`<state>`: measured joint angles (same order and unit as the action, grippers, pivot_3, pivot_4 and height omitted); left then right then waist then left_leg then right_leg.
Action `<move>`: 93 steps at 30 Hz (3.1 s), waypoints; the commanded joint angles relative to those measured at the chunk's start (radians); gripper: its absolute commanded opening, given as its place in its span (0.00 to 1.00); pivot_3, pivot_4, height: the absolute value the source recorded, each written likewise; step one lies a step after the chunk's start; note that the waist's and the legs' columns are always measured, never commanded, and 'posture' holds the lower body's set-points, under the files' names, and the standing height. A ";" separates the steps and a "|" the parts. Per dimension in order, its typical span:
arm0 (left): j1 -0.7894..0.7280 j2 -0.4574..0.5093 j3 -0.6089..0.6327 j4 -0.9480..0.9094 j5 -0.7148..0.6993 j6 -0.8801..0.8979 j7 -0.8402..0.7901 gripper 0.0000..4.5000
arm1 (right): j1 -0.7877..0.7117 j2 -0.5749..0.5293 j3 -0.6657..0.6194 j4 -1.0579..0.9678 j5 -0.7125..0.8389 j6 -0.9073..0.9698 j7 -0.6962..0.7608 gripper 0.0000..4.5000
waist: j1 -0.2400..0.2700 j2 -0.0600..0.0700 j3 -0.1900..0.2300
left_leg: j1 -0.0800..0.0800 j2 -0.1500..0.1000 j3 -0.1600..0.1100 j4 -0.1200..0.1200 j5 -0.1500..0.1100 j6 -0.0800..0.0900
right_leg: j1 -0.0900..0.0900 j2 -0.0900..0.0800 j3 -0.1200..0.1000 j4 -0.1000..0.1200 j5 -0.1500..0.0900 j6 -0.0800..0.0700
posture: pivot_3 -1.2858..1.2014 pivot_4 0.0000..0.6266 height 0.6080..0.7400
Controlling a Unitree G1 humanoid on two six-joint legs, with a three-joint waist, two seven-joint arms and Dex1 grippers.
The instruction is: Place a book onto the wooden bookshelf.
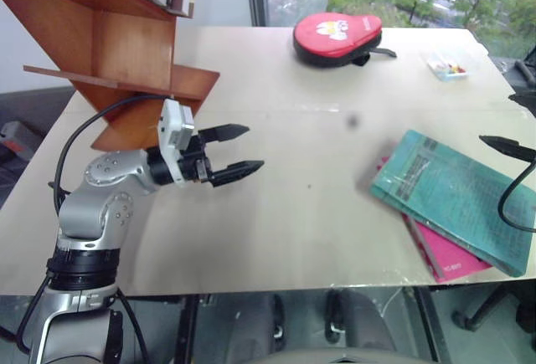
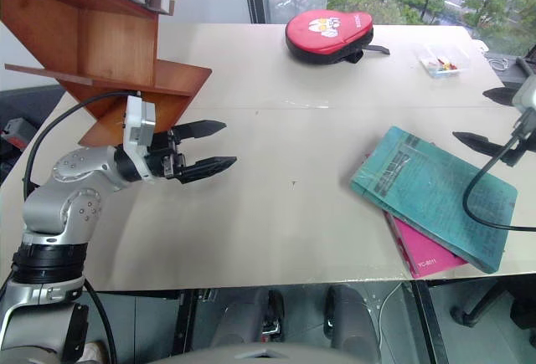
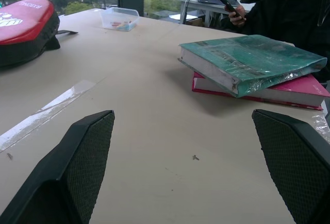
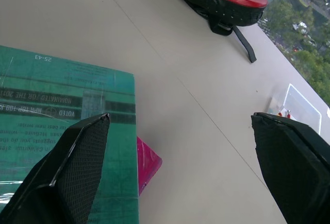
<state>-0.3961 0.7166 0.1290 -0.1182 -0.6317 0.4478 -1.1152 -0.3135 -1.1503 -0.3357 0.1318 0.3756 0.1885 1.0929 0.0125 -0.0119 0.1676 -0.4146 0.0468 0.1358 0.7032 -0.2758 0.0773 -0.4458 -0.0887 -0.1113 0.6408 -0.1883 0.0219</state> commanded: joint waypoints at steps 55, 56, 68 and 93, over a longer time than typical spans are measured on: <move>0.055 -0.078 -0.161 -0.125 0.044 -0.142 -0.166 1.00 | 0.459 0.277 -0.059 -0.557 -0.063 0.607 -0.200 0.02 | 0.004 0.000 -0.004 | 0.000 -0.001 -0.003 0.001 0.000 0.000 | 0.001 0.000 0.000 0.000 -0.001 -0.002 | 0.52 0.24 1.00; 0.055 -0.078 -0.163 -0.125 0.045 -0.142 -0.163 1.00 | 0.474 0.268 -0.081 -0.558 -0.059 0.609 -0.196 0.02 | 0.005 0.000 -0.004 | 0.000 -0.001 -0.003 0.001 0.000 0.000 | 0.001 0.000 0.000 0.000 -0.001 -0.002 | 0.52 0.24 1.00; 0.039 -0.093 -0.182 -0.114 0.050 -0.138 -0.154 1.00 | 0.549 0.154 -0.320 -0.471 -0.088 0.561 -0.216 0.02 | 0.000 0.000 -0.004 | 0.000 -0.001 -0.003 0.001 0.000 0.000 | 0.001 0.000 0.000 0.000 -0.001 -0.001 | 0.52 0.24 1.00; 0.137 -0.053 -0.133 -0.147 0.064 -0.135 -0.077 1.00 | 0.149 0.320 0.148 -0.284 -0.079 0.603 -0.329 0.02 | -0.002 0.001 -0.004 | 0.000 0.000 -0.002 0.001 0.000 0.000 | 0.000 0.001 0.000 0.001 0.000 0.000 | 0.52 0.24 1.00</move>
<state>-0.2637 0.6494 -0.0352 -0.2397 -0.5690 0.3252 -1.1941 -0.1488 -0.8307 -0.1953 -0.1104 0.2831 0.7882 0.7716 0.0110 -0.0105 0.1635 -0.4147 0.0465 0.1336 0.7040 -0.2759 0.0776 -0.4458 -0.0875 -0.1109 0.6418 -0.1886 0.0217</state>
